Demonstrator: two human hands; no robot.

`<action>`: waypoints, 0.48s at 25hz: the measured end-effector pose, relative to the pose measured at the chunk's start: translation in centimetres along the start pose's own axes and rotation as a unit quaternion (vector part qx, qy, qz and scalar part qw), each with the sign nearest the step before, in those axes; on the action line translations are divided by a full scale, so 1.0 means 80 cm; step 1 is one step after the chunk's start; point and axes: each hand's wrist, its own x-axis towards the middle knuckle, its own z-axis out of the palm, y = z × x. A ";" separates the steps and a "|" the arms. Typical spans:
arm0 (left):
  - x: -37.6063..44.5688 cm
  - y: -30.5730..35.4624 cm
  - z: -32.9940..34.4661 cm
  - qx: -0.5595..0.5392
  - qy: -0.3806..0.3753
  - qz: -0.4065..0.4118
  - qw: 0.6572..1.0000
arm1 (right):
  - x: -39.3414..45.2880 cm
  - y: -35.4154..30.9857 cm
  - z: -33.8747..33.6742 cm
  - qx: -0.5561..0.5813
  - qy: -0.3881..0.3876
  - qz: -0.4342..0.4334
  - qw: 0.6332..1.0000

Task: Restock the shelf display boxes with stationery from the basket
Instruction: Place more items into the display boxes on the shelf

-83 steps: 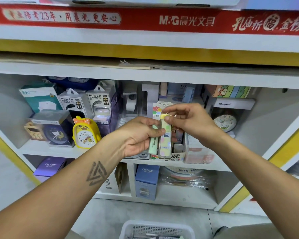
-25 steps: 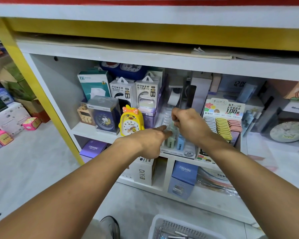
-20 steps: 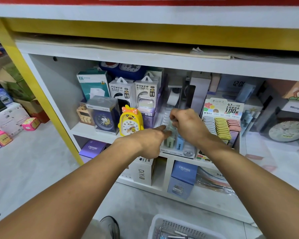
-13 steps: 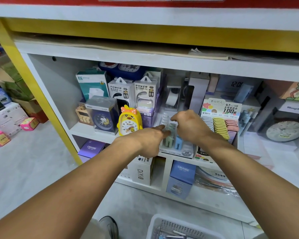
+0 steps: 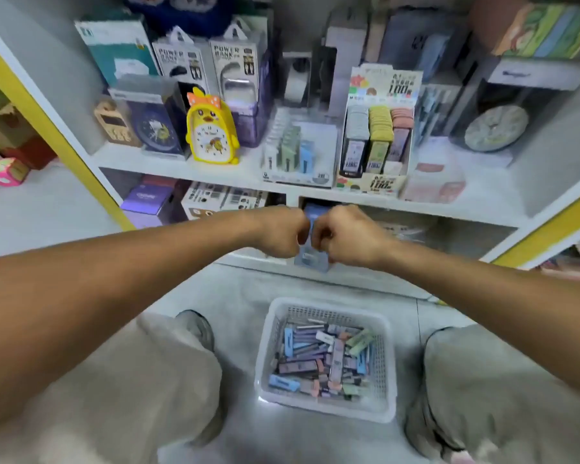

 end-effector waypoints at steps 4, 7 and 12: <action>0.042 0.023 0.119 0.053 -0.183 0.032 0.981 | -0.036 0.086 0.128 -0.074 -0.172 0.090 0.978; 0.065 0.030 0.222 0.021 -0.189 0.002 0.982 | -0.061 0.148 0.207 -0.032 -0.203 0.196 0.959; 0.081 0.027 0.347 -0.037 -0.168 -0.020 0.985 | -0.107 0.204 0.283 0.044 -0.126 0.345 0.929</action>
